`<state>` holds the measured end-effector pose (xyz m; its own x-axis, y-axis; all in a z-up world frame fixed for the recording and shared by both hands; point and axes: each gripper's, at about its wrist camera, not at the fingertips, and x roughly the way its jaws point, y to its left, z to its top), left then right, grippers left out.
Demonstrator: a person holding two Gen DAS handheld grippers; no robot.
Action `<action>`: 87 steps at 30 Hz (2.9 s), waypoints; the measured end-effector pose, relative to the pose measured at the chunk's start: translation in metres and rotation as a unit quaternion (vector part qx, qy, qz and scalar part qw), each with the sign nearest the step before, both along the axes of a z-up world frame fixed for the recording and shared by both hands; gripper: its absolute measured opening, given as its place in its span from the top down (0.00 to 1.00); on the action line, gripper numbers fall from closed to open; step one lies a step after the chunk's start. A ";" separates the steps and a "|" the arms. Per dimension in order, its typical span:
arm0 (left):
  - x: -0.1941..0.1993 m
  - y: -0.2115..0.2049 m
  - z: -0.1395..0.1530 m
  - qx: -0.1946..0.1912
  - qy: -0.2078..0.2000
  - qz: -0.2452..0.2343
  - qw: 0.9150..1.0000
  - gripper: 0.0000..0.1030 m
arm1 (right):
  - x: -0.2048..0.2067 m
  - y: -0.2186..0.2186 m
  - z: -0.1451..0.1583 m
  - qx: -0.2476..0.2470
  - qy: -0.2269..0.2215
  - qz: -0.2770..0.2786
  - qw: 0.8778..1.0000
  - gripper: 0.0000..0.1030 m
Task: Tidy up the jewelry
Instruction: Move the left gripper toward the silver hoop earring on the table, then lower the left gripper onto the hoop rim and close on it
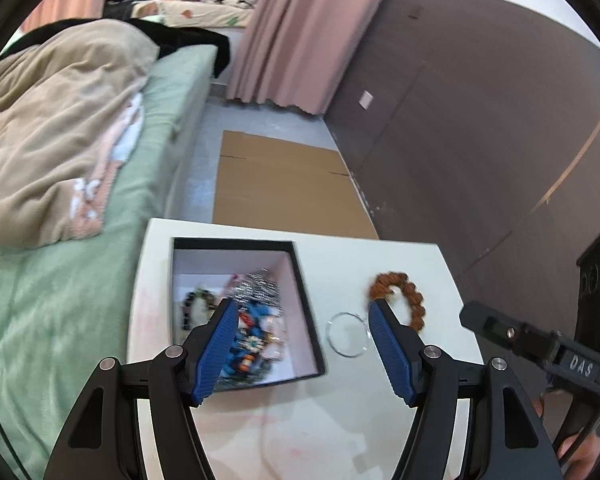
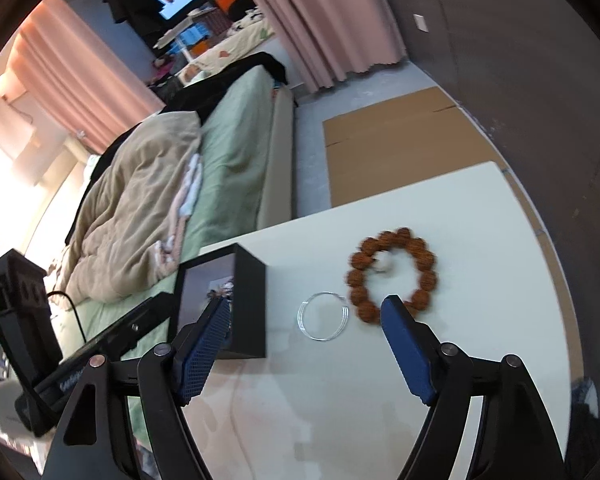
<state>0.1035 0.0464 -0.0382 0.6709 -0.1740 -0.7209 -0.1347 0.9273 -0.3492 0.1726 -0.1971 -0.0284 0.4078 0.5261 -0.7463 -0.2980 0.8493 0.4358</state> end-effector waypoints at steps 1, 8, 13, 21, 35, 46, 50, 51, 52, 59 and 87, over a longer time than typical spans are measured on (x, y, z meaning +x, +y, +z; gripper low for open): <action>0.001 -0.007 -0.001 0.004 0.001 -0.007 1.000 0.34 | 0.000 -0.004 -0.001 -0.001 0.002 -0.005 1.000 0.24; 0.011 -0.042 -0.006 0.031 0.009 -0.040 0.999 0.34 | 0.008 -0.038 -0.005 -0.010 0.017 -0.043 0.999 0.24; 0.017 -0.064 -0.011 0.055 0.012 -0.063 0.996 0.41 | 0.013 -0.052 -0.005 -0.015 0.020 -0.050 0.998 0.24; 0.031 -0.097 -0.028 0.077 0.031 -0.104 0.991 0.67 | 0.022 -0.079 -0.005 -0.007 0.028 -0.071 0.997 0.24; 0.054 -0.116 -0.061 0.139 0.073 -0.101 0.982 0.89 | 0.034 -0.107 -0.009 0.010 0.048 -0.097 0.994 0.24; 0.062 -0.127 -0.084 0.135 0.102 -0.120 0.978 0.89 | 0.036 -0.109 -0.010 0.011 0.052 -0.099 0.994 0.24; 0.060 -0.125 -0.084 0.126 0.099 -0.122 0.979 0.89 | 0.036 -0.109 -0.011 0.010 0.055 -0.098 0.994 0.24; 0.060 -0.123 -0.084 0.116 0.101 -0.122 0.981 0.89 | 0.036 -0.109 -0.012 0.009 0.056 -0.097 0.994 0.24; 0.060 -0.121 -0.084 0.105 0.103 -0.122 0.982 0.90 | 0.035 -0.107 -0.012 0.008 0.056 -0.097 0.994 0.24; 0.050 -0.126 -0.084 0.074 0.116 -0.156 0.978 0.93 | 0.032 -0.106 -0.013 0.007 0.059 -0.099 0.993 0.24; 0.028 -0.093 -0.077 0.076 0.160 -0.126 0.976 0.93 | 0.024 -0.088 -0.025 -0.019 0.072 -0.089 0.993 0.24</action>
